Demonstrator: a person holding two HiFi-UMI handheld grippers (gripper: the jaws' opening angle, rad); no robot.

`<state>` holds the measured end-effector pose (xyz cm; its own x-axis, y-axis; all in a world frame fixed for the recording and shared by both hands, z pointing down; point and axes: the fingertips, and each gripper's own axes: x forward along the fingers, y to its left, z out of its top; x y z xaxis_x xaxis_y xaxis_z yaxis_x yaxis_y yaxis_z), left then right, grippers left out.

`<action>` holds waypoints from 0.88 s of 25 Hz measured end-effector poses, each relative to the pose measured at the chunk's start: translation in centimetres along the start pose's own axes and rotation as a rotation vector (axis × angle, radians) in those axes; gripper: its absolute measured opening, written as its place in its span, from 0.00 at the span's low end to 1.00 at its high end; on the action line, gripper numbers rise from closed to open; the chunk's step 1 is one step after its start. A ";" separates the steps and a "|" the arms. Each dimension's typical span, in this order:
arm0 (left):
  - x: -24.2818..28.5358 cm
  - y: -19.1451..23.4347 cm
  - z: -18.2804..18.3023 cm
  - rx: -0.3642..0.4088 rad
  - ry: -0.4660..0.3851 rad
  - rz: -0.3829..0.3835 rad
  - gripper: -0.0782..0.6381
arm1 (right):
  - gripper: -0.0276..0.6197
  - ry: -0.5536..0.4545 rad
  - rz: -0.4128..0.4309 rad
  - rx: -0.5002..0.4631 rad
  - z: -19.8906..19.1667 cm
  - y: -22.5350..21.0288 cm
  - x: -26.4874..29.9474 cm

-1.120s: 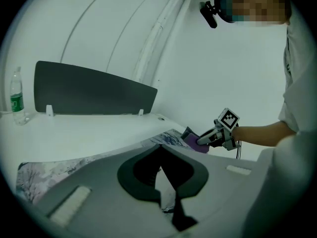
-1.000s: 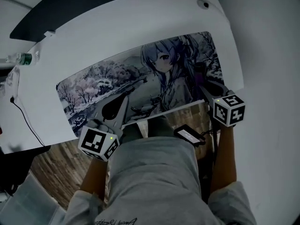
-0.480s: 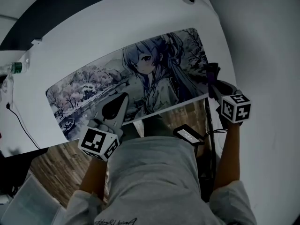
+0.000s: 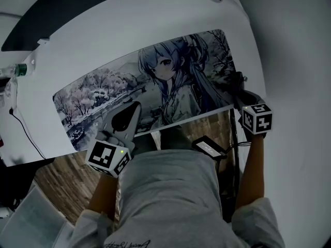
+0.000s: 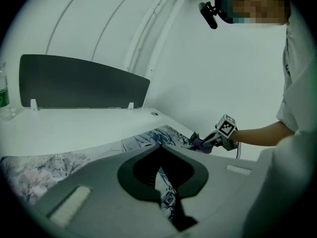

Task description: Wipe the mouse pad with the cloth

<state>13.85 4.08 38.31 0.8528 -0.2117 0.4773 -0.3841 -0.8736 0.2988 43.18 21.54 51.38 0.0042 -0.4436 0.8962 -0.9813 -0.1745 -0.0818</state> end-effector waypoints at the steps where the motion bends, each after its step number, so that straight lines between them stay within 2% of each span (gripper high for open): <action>1: -0.1 0.0 -0.2 -0.002 0.002 0.000 0.13 | 0.19 0.000 -0.001 0.005 -0.1 0.1 0.1; 10: -1.6 1.5 -1.0 -0.005 0.002 0.001 0.13 | 0.19 -0.012 0.008 0.064 0.0 1.6 0.8; 22: -6.7 5.1 -2.6 -0.019 -0.007 0.017 0.13 | 0.19 -0.009 0.039 0.063 0.7 8.5 1.7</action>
<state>5.26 2.18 38.74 0.8489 -0.2294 0.4762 -0.4048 -0.8616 0.3064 35.01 18.69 51.90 -0.0316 -0.4592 0.8878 -0.9666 -0.2119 -0.1440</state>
